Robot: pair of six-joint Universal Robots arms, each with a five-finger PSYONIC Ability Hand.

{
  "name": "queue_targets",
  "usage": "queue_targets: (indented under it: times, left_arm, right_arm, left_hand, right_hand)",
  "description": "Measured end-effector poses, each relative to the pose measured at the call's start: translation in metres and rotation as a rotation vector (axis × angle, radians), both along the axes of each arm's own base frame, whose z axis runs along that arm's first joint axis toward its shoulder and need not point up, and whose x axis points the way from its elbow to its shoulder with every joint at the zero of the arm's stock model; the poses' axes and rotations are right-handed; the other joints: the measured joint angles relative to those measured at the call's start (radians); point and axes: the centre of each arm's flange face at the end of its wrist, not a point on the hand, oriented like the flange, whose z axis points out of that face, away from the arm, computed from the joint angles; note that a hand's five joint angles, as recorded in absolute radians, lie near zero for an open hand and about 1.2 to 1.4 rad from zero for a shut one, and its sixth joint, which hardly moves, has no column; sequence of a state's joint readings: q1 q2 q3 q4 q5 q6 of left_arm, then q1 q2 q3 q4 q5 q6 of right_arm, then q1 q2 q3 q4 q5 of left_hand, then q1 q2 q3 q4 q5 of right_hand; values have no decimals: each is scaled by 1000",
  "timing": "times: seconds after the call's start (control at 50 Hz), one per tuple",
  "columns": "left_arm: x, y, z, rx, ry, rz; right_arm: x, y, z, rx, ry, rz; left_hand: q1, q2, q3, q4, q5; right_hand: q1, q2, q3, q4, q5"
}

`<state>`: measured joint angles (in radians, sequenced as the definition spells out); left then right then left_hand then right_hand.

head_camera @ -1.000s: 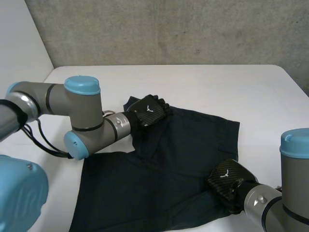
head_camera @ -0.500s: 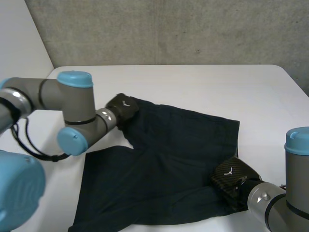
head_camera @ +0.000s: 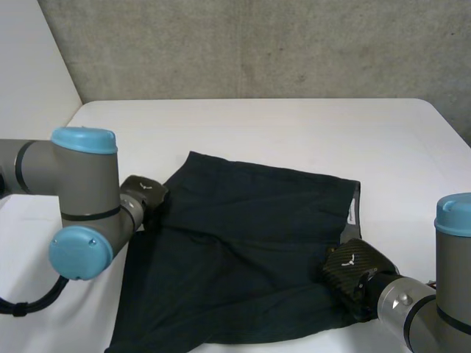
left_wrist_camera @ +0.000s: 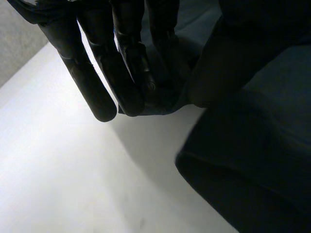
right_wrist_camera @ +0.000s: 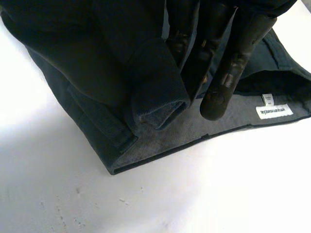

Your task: Fold the shorts.

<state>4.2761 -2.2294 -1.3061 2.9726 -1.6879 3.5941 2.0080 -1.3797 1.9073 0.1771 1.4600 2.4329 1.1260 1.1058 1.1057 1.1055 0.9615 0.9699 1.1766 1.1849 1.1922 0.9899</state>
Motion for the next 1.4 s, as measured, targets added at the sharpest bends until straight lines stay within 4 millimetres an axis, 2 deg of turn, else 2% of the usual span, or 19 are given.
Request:
queue_targets:
  times: [0.12, 0.14, 0.18, 0.34, 0.46, 0.58, 0.7, 0.9, 0.92, 0.94, 0.96, 0.98, 1.0, 1.1, 1.24, 1.28, 1.3, 1.32, 1.4]
  left_arm:
    - [1, 6, -1, 9, -16, 5]
    - [1, 9, 3, 7, -15, 1]
    - [0, 12, 11, -7, -7, -4]
    - [10, 34, 50, -74, 34, -7]
    - [30, 79, 71, -66, 86, 3]
    - [43, 119, 70, -2, 109, -11]
    - [62, 175, 52, 152, 78, -37]
    - [69, 198, 34, 241, 44, -46]
    - [68, 197, 28, 232, 51, -47]
    - [67, 195, 28, 221, 56, -48]
    - [64, 190, 30, 194, 69, -49]
    - [62, 186, 31, 168, 82, -52]
    - [59, 180, 33, 138, 96, -54]
    - [41, 149, 51, -11, 162, -73]
    - [-4, 74, 76, -194, 195, -115]
    - [-4, 74, 76, -194, 195, -115]
    - [-26, 36, 74, -244, 175, -133]
    - [-26, 36, 74, -244, 175, -133]
    - [-52, -7, 62, -299, 153, -151]
  right_arm:
    - [0, 0, 1, -4, -2, -1]
    - [0, 0, 2, -7, -5, -3]
    - [0, 0, 4, -8, -12, -8]
    - [2, -3, 12, -10, -73, -48]
    - [3, -9, 20, -9, -139, -96]
    - [2, -15, 23, -9, -180, -139]
    - [0, -21, 25, -19, -206, -172]
    - [0, -21, 28, -38, -215, -176]
    - [0, -21, 30, -49, -220, -175]
    - [0, -20, 30, -49, -220, -175]
    - [0, -20, 30, -50, -220, -175]
    - [0, -20, 30, -50, -221, -174]
    - [0, -20, 31, -51, -221, -174]
    - [0, -23, 33, -62, -226, -173]
    - [2, -46, 48, -153, -263, -195]
    - [2, -46, 48, -153, -263, -195]
    - [4, -65, 53, -214, -278, -220]
    - [4, -65, 53, -214, -278, -220]
    - [8, -94, 53, -284, -279, -266]
  left_hand:
    - [-452, -384, -380, -385, -392]
    - [-796, -702, -694, -706, -714]
    - [-914, -862, -855, -863, -890]
    - [-913, -885, -878, -886, -913]
    - [-912, -884, -878, -886, -913]
    - [-912, -882, -876, -882, -909]
    - [-892, -860, -862, -867, -901]
    - [-764, -756, -758, -754, -785]
    - [-359, -366, -388, -385, -420]
    - [-359, -366, -388, -385, -420]
    - [-120, -133, -157, -153, -193]
    - [-120, -133, -157, -153, -193]
    - [19, 57, 50, 57, 8]
    - [19, 89, 76, 95, 12]
    - [19, 89, 76, 95, 12]
    - [19, 89, 76, 95, 12]
    - [19, 89, 76, 95, 12]
    - [19, 89, 76, 95, 12]
    - [19, 90, 77, 95, 12]
  right_hand:
    - [0, 0, 0, 0, 0]
    - [0, 0, 0, 0, 0]
    - [0, 0, 0, 0, 0]
    - [0, 0, 0, 0, 0]
    - [0, 0, 0, 0, 0]
    - [0, 0, 0, 0, 0]
    - [0, 0, 0, 0, 0]
    - [0, 0, 0, 0, 0]
    - [0, 0, 0, 0, 0]
    - [0, 0, 0, 0, 0]
    - [0, 0, 0, 0, 0]
    - [0, 0, 0, 0, 0]
    - [0, 0, 0, 0, 0]
    - [0, 0, 0, 0, 0]
    - [0, 0, 0, 0, 0]
    - [0, 0, 0, 0, 0]
    - [0, 0, 0, 0, 0]
    - [0, 0, 0, 0, 0]
    - [0, 0, 0, 0, 0]
